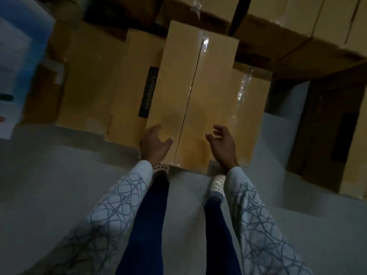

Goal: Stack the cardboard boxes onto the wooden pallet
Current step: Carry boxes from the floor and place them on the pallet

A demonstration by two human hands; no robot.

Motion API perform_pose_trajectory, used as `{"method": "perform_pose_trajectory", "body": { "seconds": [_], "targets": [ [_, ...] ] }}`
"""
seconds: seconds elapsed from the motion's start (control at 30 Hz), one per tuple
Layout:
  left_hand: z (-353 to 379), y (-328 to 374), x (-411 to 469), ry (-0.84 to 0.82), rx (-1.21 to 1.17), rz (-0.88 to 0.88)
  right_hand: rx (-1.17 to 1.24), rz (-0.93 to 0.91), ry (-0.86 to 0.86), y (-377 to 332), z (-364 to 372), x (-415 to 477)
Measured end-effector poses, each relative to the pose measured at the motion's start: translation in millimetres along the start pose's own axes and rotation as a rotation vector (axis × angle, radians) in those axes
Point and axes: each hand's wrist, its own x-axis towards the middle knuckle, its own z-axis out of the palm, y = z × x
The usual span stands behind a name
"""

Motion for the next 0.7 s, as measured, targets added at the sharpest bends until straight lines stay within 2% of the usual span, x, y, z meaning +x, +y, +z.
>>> {"method": "perform_pose_trajectory", "body": {
  "seconds": [0.07,0.17,0.27,0.33,0.53,0.7],
  "targets": [
    [6.1,-7.1,50.9,0.11,0.084,0.028,-0.061,0.007,0.096,14.1,25.3,39.3],
    [7.2,-13.3,107.6,0.225,-0.004,0.017,-0.095,0.087,0.214,28.5,48.9,78.5],
    [5.1,-6.5,131.8,0.103,-0.226,0.015,0.173,0.161,0.169,32.7,61.9,99.5],
    [0.7,2.1,128.9,0.019,-0.287,-0.004,0.327,0.213,0.152,30.6,62.1,101.1],
    [-26.0,27.9,38.7,-0.032,-0.249,0.01,0.465,0.237,0.22,15.7,35.8,25.2],
    [-32.0,26.7,-89.1,-0.15,-0.175,0.104,0.492,0.248,0.359,45.4,-11.3,-109.3]
  ]
}}
